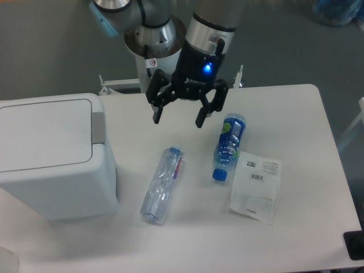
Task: Open the trash can
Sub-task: 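Lower the gripper onto the edge of the trash can lid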
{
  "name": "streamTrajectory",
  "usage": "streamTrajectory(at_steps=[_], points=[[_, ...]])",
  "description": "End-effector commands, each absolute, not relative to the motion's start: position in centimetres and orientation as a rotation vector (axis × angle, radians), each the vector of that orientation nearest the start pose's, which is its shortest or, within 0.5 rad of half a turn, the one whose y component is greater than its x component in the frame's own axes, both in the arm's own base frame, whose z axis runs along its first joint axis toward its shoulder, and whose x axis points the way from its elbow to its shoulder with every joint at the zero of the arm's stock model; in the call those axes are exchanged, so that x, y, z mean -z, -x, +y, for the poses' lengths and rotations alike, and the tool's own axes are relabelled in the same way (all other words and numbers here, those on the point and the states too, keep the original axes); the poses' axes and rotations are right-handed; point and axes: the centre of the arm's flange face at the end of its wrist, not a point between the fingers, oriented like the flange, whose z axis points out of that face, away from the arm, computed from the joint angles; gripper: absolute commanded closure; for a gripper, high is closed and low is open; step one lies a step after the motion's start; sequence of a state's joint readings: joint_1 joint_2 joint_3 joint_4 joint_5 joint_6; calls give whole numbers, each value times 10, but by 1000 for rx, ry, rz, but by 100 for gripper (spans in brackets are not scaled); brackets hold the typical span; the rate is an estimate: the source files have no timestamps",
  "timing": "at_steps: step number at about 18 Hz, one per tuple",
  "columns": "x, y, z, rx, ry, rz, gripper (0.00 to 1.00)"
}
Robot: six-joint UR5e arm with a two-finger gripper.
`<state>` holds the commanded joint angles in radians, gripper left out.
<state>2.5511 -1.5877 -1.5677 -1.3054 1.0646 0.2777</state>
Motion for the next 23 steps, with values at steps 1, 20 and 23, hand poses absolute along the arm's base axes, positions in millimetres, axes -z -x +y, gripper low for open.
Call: streamTrajectory(at_steps=[1,20,23], points=[[-523,329,439,355,2491,-826,0],[-517,281,490,397,2524,-746,0],[-510,278,497,403,2535,-742,0]])
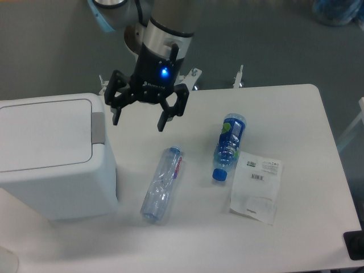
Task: Open the trash can
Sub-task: 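Lower the gripper onto the edge of the trash can lid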
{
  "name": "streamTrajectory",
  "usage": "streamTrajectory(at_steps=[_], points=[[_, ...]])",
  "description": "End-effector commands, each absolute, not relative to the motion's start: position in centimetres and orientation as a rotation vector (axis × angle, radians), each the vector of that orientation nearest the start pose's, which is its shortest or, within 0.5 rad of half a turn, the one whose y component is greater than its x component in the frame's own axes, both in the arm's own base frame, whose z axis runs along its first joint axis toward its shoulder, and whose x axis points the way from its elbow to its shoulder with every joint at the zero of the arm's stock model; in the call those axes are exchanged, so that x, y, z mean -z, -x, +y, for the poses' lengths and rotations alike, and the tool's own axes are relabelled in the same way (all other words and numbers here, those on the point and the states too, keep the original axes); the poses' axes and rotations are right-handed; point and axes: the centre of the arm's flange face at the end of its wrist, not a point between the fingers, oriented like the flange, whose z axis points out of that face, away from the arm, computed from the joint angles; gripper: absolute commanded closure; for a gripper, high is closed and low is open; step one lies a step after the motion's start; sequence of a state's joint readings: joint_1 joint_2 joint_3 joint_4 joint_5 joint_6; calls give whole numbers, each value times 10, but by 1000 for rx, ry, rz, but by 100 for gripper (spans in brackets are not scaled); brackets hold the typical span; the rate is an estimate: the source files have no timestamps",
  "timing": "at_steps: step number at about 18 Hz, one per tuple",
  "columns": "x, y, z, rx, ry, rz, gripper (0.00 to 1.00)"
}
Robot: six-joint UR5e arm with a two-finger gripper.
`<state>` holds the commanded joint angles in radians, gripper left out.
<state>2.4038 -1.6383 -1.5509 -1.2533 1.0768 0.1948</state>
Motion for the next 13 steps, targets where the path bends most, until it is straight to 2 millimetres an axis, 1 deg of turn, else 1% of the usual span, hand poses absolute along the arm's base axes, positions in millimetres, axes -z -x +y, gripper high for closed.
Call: streamTrajectory(at_steps=[1,4,13], points=[[-508,278,497,406,2536,-746,0],[-501,269,497,414,2552,-737,0],[-484,261,496,422,2586,-738,0]])
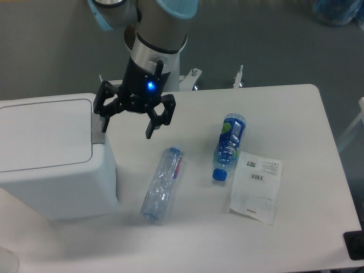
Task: Open the trash can
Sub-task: 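Press down on the lid edge with the gripper to pop it open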
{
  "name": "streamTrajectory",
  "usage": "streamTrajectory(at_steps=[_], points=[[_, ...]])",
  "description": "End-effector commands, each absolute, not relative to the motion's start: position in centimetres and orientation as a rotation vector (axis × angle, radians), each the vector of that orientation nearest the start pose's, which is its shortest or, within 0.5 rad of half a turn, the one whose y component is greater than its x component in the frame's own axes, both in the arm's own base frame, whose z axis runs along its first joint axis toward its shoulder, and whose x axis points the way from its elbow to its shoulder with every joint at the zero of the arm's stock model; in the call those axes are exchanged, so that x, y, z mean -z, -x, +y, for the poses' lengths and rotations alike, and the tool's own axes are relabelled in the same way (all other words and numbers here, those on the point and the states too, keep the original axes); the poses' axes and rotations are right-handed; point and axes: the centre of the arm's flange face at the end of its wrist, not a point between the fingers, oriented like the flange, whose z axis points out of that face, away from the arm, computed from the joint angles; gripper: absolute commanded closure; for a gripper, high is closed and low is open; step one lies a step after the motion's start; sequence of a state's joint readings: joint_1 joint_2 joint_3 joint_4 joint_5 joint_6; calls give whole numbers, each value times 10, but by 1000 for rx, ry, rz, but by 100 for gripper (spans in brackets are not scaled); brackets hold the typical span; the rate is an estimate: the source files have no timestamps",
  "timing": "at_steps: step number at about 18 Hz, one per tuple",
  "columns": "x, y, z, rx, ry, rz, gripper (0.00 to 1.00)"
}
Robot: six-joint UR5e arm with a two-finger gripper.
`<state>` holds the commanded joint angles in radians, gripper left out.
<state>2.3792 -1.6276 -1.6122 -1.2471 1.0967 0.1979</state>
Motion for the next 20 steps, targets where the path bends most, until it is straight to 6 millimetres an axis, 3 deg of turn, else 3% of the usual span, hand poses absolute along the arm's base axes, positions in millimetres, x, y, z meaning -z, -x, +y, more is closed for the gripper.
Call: streamTrajectory(at_steps=[4,20], points=[[-474,257,496,421,2610,-736,0],[-468,255,496,430,2618,-739,0]])
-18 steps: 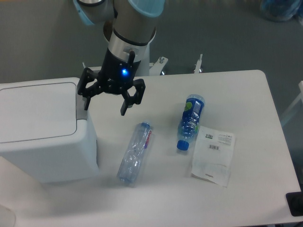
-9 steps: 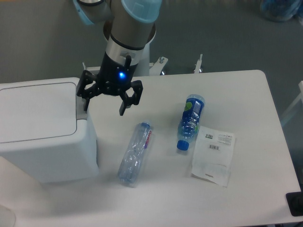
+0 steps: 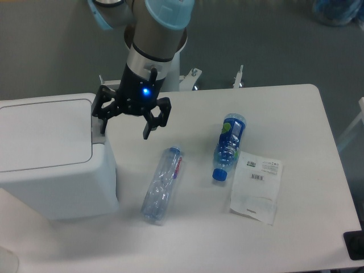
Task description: Open the trash can
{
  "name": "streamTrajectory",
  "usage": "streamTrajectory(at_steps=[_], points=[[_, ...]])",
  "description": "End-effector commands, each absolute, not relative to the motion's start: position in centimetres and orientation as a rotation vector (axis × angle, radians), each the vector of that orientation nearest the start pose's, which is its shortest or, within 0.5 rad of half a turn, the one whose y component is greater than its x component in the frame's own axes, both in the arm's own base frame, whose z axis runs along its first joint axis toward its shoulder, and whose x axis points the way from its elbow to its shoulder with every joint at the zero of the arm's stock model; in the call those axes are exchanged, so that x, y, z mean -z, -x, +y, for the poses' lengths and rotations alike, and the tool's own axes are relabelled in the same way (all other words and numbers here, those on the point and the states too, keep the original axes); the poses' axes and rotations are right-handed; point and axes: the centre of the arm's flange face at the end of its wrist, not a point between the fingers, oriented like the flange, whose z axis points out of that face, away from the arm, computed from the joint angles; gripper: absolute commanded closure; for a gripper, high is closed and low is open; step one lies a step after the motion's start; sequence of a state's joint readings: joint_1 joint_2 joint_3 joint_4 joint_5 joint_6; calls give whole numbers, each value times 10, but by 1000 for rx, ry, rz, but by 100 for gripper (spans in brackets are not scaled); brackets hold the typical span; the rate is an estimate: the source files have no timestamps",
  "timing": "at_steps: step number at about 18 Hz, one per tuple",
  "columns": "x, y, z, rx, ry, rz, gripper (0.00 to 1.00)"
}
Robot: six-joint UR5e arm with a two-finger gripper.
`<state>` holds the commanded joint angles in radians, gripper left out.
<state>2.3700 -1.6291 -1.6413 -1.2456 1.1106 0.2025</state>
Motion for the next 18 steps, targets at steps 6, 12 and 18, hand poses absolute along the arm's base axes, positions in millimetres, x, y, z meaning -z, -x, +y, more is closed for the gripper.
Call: streamTrajectory(at_steps=[6,12,18], points=[[-466,255,496,412,2632,-743,0],[-479,257,497,391,2615,-732,0],[-512,278,494,324,2556,-729,0]])
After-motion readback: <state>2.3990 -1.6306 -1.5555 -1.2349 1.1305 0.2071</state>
